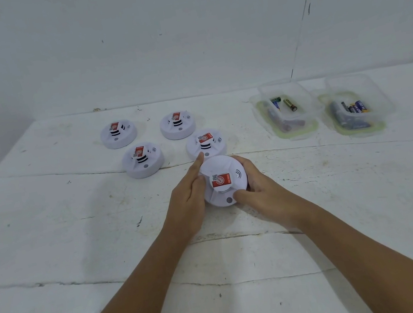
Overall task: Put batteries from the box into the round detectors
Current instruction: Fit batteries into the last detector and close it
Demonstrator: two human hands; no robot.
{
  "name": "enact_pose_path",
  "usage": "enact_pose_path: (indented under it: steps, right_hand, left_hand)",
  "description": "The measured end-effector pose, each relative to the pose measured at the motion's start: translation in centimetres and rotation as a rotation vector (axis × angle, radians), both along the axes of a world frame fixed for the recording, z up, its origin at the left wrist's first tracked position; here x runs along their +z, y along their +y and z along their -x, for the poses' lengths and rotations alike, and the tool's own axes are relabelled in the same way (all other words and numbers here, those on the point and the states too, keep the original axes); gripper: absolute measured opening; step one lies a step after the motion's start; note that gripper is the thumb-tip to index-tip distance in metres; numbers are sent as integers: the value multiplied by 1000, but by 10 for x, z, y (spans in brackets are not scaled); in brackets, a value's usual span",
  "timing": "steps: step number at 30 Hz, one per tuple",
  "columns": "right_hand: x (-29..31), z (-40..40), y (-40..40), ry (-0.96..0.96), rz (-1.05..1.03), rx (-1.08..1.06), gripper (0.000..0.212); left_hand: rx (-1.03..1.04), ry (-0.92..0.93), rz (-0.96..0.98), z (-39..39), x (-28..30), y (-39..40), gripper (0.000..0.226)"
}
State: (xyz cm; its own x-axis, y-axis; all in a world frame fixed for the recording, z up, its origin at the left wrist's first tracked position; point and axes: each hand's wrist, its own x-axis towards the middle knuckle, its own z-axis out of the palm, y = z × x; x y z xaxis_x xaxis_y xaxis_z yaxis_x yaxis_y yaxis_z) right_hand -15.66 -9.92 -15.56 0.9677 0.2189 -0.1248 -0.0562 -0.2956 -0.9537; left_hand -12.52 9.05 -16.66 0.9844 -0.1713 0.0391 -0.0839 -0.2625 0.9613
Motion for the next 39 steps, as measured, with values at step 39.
enact_pose_path:
  steps: [39]
  right_hand:
    - [0,2,3,1,-2,-11,77]
  left_hand:
    - [19,1,-13,1,1,1,46]
